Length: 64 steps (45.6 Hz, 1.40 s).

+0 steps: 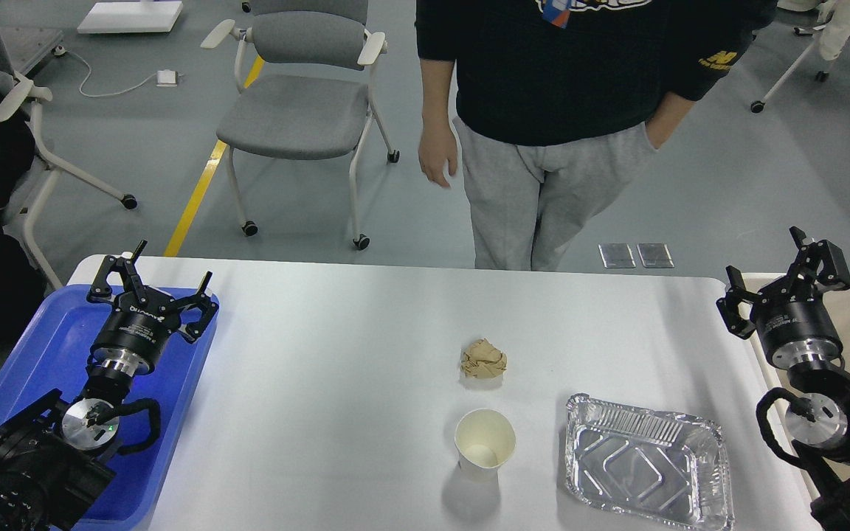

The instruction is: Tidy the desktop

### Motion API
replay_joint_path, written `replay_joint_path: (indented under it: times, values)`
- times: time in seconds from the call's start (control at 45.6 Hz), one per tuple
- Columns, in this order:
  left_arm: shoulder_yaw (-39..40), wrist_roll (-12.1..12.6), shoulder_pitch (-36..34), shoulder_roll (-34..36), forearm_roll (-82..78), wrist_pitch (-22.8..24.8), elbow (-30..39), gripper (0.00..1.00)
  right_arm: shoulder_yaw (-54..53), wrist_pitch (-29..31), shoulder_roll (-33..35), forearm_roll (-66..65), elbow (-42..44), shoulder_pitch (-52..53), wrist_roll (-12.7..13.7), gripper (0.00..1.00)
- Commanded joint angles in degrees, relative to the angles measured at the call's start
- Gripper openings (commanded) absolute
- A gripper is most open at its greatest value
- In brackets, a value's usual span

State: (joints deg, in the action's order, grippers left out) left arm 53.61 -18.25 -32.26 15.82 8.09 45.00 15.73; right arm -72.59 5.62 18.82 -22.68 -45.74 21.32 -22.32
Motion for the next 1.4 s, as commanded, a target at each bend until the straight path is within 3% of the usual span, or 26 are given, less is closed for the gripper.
replay_joint_path:
  times: [0.0, 0.241, 0.329, 0.373, 0.527, 0.571, 0.636, 0.768, 0.922, 1.031, 1.163, 1.273, 1.382]
  values:
    - [0.0, 0.3, -0.1, 0.0, -0.1, 0.0, 0.0, 1.0, 0.2, -0.1, -0.1, 0.0, -0.1, 0.2, 0.0, 1.0]
    - [0.0, 0.1, 0.0, 0.0, -0.1, 0.0, 0.0, 1.0, 0.2, -0.8, 0.1, 0.0, -0.1, 0.7, 0.2, 1.0]
    - [0.0, 0.1, -0.1, 0.0, -0.1, 0.0, 0.0, 1.0, 0.9, -2.0, 1.6, 0.0, -2.6, 0.9, 1.5, 1.0]
    - [0.0, 0.1, 0.0, 0.0, -0.1, 0.0, 0.0, 1.0, 2.5, -3.3, 3.6, -0.1, -6.6, 0.9, 3.6, 1.0]
    - [0.0, 0.1, -0.1, 0.0, -0.1, 0.0, 0.0, 1.0, 14.5, -6.0, 14.8, -0.9, -21.7, 5.0, 15.5, 1.0]
    - [0.0, 0.1, -0.1, 0.0, -0.1, 0.0, 0.0, 1.0, 24.1, -5.4, 23.9, -4.3, -31.6, 8.8, 19.3, 1.0]
    - [0.0, 0.1, 0.0, 0.0, -0.1, 0.0, 0.0, 1.0, 31.6, -3.3, 29.2, -15.0, -37.1, 12.6, 21.7, 1.0]
    - [0.0, 0.1, 0.0, 0.0, -0.1, 0.0, 0.0, 1.0, 46.5, -1.9, 35.1, -37.6, -42.9, 21.6, 21.2, 1.0]
    - [0.0, 0.1, -0.1, 0.0, -0.1, 0.0, 0.0, 1.0, 67.5, -1.8, 35.2, -43.1, -45.9, 37.1, 20.7, 1.0]
    - [0.0, 0.1, 0.0, 0.0, 0.0, 0.0, 0.0, 1.0, 83.0, -1.4, 27.7, -46.0, -45.9, 49.7, 20.0, 1.0]
    - [0.0, 0.1, -0.1, 0.0, -0.1, 0.0, 0.0, 1.0, 96.6, -1.9, 19.5, -55.4, -44.0, 59.4, 17.0, 1.0]
    - [0.0, 0.1, -0.1, -0.1, -0.1, 0.0, 0.0, 1.0, 101.5, -1.9, 10.2, -57.0, -41.1, 62.8, 16.5, 1.0]
    - [0.0, 0.1, -0.1, -0.1, -0.1, 0.0, 0.0, 1.0, 102.1, -1.9, 5.4, -57.3, -38.0, 63.0, 16.6, 1.0]
